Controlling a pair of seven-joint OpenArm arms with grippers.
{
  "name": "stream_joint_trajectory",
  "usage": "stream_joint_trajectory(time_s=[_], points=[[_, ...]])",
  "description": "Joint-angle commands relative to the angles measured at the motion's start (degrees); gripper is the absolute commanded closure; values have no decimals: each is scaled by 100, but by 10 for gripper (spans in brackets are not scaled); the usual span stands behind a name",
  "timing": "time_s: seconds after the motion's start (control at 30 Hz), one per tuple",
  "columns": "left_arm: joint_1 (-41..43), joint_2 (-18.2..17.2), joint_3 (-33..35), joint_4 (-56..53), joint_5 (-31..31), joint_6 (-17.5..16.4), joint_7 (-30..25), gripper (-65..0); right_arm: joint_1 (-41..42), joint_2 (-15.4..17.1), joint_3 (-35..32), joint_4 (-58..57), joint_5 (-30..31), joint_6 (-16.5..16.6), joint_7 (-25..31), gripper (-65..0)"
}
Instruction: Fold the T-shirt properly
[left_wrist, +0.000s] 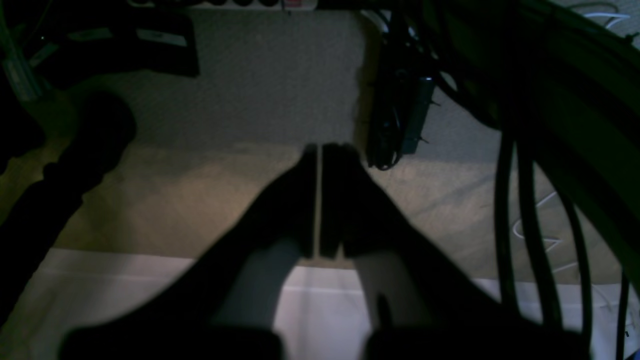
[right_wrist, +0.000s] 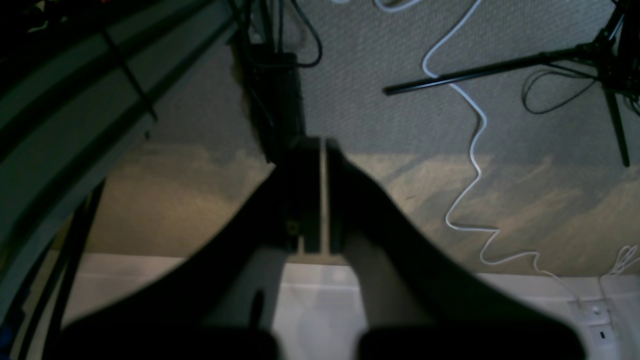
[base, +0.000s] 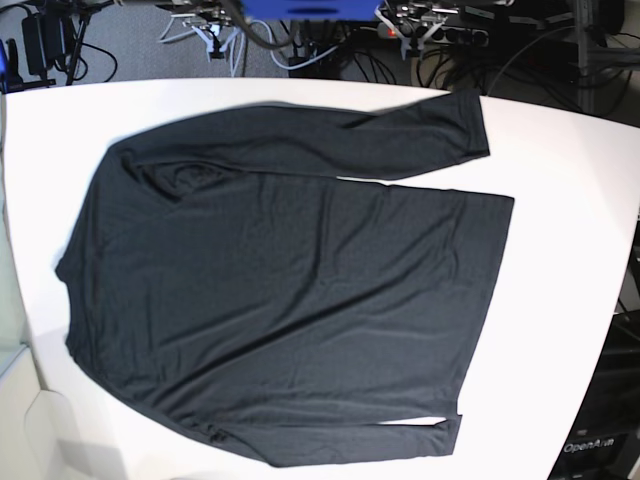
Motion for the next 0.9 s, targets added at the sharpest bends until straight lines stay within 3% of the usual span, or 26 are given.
stream_joint_trajectory(time_s=[0.0, 0.87], points=[[-5, 19, 8, -3, 19, 23, 21, -5, 10, 10, 12, -10, 6, -89, -27, 0], [4, -34, 25, -3, 19, 23, -14, -6, -78, 10, 21, -10, 23, -89, -10, 0]])
